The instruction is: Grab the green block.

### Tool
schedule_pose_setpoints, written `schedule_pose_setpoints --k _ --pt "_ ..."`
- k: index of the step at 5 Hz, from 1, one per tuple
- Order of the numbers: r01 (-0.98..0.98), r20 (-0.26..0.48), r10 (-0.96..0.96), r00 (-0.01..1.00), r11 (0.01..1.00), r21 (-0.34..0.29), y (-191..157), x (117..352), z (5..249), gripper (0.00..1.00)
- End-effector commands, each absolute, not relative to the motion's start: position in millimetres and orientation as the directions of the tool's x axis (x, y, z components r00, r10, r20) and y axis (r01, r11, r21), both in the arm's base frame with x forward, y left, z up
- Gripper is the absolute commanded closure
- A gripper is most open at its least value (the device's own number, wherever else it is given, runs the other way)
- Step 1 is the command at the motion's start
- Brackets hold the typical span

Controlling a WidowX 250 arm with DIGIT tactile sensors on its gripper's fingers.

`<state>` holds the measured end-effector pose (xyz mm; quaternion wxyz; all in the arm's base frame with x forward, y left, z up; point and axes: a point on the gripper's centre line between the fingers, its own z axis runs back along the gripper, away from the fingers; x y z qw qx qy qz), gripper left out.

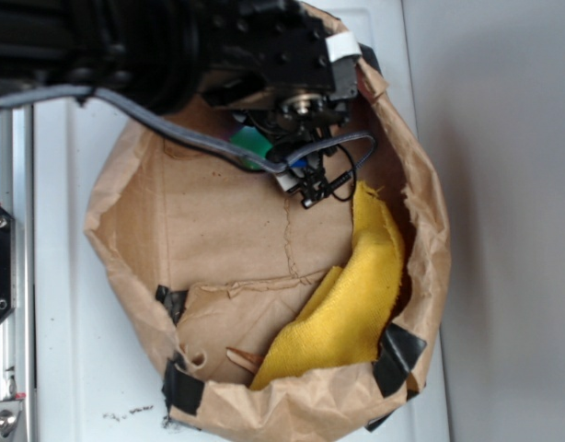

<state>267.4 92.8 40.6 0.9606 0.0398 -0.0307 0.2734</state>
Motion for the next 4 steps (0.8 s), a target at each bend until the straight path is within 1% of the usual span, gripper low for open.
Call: schedule_pose_setpoints --k 1,2,3,4 --pt "-0.458 0.162 0.466 0.87 0.885 -0.083 78 246 120 1.0" --pt "-0.412 0.15 0.422 0.894 0.906 -0.095 63 240 154 1.0" --pt "-0.352 0.161 0.359 0.919 0.933 -0.07 53 235 172 1.0" --pt "-0.311 0.187 0.319 0.929 0.948 -0.073 49 234 176 1.0"
